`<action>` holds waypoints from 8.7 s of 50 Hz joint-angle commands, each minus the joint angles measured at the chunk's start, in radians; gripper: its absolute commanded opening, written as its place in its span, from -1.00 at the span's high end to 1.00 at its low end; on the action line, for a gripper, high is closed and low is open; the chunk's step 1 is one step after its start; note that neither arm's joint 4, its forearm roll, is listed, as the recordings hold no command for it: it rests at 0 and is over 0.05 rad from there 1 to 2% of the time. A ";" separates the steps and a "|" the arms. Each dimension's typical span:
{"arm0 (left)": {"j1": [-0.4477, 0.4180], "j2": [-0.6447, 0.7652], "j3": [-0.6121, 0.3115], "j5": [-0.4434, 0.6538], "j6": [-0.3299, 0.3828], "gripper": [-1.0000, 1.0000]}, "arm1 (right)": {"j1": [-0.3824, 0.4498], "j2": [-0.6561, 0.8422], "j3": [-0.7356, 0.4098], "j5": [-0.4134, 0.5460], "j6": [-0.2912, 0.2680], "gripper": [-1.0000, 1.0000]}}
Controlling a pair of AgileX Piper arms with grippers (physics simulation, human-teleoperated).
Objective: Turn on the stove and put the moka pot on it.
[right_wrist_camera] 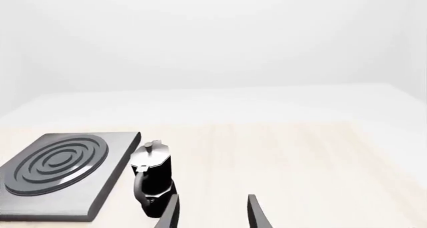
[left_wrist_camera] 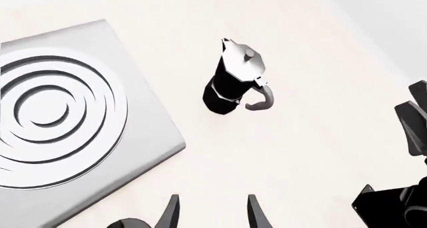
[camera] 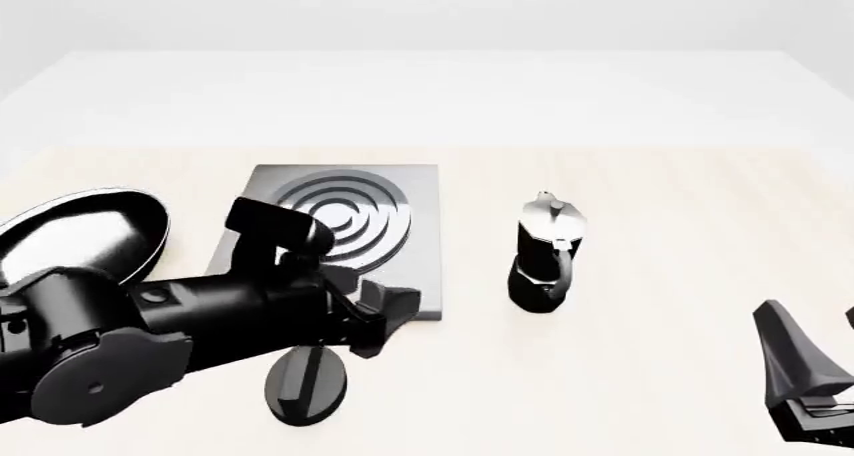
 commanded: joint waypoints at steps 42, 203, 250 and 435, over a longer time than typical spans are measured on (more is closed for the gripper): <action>0.028 0.202 0.132 -0.160 -0.282 -1.00 | -0.001 0.003 0.000 0.008 0.003 -1.00; 0.694 -0.932 0.102 0.148 0.286 -1.00 | 0.033 0.054 -0.001 -0.068 -0.012 -1.00; 0.834 -1.200 0.601 -0.117 0.409 -1.00 | 0.126 -0.004 -0.159 0.045 -0.073 -1.00; 0.821 -1.200 0.607 -0.075 0.407 -1.00 | 0.438 1.363 -0.416 -0.588 -0.069 1.00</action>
